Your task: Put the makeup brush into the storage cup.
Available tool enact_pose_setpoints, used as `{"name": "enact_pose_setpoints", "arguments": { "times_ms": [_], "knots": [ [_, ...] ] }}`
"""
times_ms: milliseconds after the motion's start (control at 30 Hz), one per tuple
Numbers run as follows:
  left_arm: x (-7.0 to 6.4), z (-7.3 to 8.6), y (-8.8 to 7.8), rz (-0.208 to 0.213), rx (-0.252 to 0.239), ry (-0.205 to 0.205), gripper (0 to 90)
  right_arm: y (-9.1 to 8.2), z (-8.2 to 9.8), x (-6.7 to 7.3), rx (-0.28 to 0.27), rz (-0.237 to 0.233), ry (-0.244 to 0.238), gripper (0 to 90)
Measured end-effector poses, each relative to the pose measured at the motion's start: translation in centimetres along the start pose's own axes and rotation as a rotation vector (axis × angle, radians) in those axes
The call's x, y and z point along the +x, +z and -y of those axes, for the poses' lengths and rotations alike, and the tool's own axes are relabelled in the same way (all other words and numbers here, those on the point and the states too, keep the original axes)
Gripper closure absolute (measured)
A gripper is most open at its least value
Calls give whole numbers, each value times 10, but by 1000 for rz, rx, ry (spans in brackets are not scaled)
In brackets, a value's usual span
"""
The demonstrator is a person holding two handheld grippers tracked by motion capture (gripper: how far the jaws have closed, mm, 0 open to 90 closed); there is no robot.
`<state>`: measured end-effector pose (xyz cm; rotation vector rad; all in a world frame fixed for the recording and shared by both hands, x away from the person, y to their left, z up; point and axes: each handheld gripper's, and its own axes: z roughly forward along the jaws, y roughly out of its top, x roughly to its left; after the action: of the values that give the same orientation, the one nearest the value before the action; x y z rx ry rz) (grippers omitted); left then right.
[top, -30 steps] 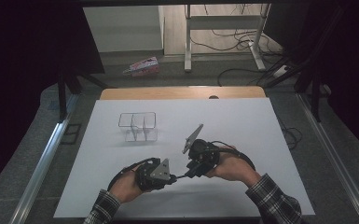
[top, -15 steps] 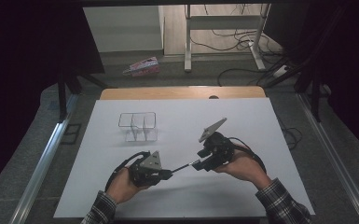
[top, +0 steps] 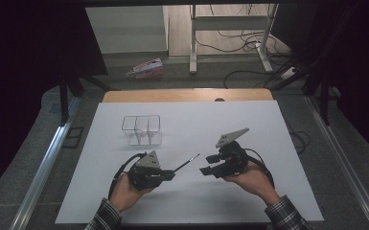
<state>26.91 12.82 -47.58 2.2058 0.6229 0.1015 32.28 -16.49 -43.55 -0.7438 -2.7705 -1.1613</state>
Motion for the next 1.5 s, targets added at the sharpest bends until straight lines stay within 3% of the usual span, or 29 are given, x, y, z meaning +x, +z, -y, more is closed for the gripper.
{"name": "enact_pose_setpoints", "arguments": {
  "times_ms": [133, 400, 633, 933, 1367, 1500],
  "knots": [
    [0, 2, 0, 3, -18, -37, 853, 4, 9, -1, -33, -17, 21, 402],
    [-2, 6, 0, 0, -44, -73, 853, 11, 15, 0, -62, -2, 28, 170],
    [-4, 8, 0, -5, -94, -144, 852, 15, 15, 3, -94, -18, 66, 146],
    [-10, 11, 3, 7, -174, -225, 853, 18, 9, 11, -160, -77, 119, 347],
    [-22, 8, 7, -1, -223, -225, 852, 26, 0, 16, -263, -169, 193, 618],
    [-24, 8, 10, 0, -228, -227, 852, 28, -1, 15, -279, -197, 213, 659]
  ]
}}
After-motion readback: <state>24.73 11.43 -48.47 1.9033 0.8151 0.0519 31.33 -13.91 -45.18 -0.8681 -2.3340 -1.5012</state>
